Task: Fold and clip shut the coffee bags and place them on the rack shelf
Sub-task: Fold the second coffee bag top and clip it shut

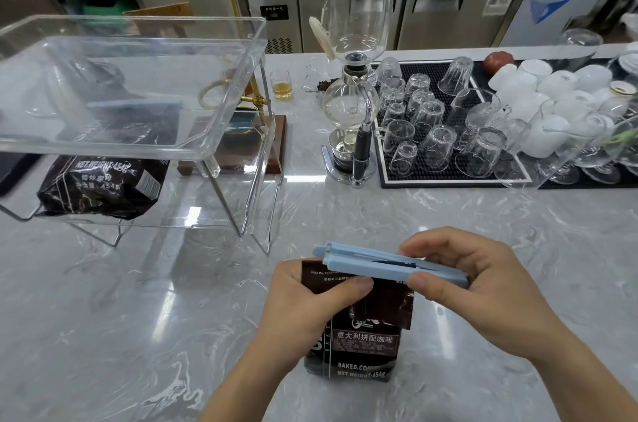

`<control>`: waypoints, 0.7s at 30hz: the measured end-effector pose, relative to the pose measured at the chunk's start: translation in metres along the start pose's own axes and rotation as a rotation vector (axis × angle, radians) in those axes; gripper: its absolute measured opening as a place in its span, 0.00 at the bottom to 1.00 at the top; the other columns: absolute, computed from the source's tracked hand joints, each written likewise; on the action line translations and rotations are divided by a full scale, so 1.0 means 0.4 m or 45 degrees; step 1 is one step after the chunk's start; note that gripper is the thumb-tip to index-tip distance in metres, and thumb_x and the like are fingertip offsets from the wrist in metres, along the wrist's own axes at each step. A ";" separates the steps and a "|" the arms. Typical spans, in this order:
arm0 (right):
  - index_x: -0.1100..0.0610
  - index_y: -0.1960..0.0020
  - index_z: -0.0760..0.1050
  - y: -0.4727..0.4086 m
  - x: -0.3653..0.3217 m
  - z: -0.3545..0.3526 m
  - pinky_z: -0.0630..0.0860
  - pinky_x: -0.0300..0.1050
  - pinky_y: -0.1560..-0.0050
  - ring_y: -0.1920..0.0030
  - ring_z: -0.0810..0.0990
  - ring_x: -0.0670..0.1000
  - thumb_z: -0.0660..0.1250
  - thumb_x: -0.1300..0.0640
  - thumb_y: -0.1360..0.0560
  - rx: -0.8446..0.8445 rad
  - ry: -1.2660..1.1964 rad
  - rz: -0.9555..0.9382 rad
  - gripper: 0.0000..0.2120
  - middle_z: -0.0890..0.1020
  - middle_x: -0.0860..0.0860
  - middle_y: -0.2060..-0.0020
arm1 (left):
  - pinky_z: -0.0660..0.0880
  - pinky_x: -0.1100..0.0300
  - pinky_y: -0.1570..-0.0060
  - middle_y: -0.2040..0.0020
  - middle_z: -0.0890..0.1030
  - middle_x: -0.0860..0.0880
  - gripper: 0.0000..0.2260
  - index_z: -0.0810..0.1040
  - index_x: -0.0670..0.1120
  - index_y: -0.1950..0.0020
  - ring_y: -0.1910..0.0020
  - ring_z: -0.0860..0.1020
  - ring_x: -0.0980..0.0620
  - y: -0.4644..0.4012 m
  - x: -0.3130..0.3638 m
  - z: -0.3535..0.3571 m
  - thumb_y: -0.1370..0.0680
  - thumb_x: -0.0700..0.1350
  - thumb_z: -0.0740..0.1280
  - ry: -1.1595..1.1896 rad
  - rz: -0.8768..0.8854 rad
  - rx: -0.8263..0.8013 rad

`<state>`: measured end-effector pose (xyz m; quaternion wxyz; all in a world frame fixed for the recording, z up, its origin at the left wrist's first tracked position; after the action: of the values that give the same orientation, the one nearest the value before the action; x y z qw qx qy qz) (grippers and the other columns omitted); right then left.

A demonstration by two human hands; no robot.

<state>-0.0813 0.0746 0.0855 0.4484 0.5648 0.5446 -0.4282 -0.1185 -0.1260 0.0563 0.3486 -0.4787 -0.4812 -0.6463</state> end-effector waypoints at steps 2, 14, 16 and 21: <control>0.45 0.52 0.82 -0.001 0.000 0.005 0.78 0.33 0.58 0.54 0.85 0.45 0.76 0.55 0.35 0.000 -0.025 0.004 0.13 0.87 0.47 0.53 | 0.82 0.59 0.57 0.60 0.89 0.45 0.08 0.88 0.47 0.57 0.59 0.87 0.49 0.002 0.003 0.001 0.30 0.34 0.76 0.000 0.009 -0.004; 0.45 0.48 0.80 -0.012 -0.004 0.033 0.80 0.37 0.55 0.54 0.86 0.49 0.75 0.56 0.33 -0.073 -0.023 0.018 0.15 0.87 0.48 0.54 | 0.82 0.56 0.55 0.58 0.88 0.42 0.07 0.88 0.46 0.55 0.57 0.86 0.47 0.003 0.005 0.000 0.32 0.39 0.78 0.010 0.090 -0.054; 0.45 0.48 0.80 -0.015 -0.004 0.039 0.80 0.37 0.54 0.53 0.86 0.49 0.75 0.56 0.33 -0.093 -0.027 0.012 0.15 0.87 0.48 0.53 | 0.82 0.58 0.57 0.59 0.88 0.43 0.07 0.88 0.45 0.56 0.58 0.86 0.48 0.005 0.007 0.002 0.32 0.39 0.78 0.021 0.109 -0.076; 0.49 0.47 0.80 -0.022 -0.010 0.053 0.79 0.35 0.53 0.53 0.86 0.47 0.74 0.55 0.33 -0.119 -0.031 0.018 0.15 0.88 0.47 0.54 | 0.80 0.62 0.59 0.60 0.88 0.44 0.08 0.88 0.45 0.57 0.58 0.87 0.52 0.007 0.004 0.003 0.35 0.43 0.78 0.014 0.098 -0.033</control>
<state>-0.0903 0.0532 0.0842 0.4839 0.5418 0.5547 -0.4058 -0.1163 -0.1259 0.0588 0.3698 -0.4978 -0.4520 -0.6412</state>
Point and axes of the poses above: each hand's wrist, its own y-axis away from the middle knuckle, its own z-axis out of the palm, x = y × z, the point moved 2 cm from there along -y, towards the middle knuckle
